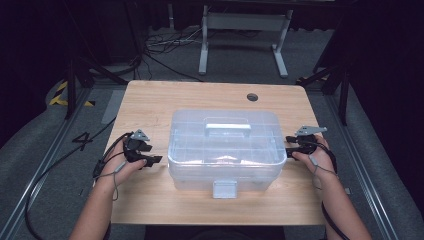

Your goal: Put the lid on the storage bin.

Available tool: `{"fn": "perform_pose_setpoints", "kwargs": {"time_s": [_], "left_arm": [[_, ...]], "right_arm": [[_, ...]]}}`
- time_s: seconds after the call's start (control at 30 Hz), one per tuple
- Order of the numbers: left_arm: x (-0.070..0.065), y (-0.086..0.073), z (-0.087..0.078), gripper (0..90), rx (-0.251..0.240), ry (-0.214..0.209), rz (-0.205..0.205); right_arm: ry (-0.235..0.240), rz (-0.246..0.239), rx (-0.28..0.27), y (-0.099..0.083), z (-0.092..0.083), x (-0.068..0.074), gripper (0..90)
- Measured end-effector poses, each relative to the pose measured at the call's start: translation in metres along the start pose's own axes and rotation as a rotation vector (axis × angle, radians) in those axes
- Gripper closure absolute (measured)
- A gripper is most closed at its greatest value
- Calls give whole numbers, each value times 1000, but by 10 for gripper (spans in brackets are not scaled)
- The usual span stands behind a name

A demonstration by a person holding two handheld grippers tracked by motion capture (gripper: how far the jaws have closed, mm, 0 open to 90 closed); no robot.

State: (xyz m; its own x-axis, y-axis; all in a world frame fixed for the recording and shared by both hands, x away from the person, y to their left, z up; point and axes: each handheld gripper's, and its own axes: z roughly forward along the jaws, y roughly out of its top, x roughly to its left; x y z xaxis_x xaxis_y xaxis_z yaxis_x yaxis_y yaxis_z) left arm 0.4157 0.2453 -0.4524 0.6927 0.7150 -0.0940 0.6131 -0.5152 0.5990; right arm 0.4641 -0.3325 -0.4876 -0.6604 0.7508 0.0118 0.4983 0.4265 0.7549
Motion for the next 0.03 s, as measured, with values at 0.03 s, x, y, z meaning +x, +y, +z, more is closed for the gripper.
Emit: {"fn": "perform_pose_setpoints", "kwargs": {"time_s": [0.03], "left_arm": [[0,0,0,369,5,0,-3]], "right_arm": [[1,2,-1,0,0,0,352]]}}
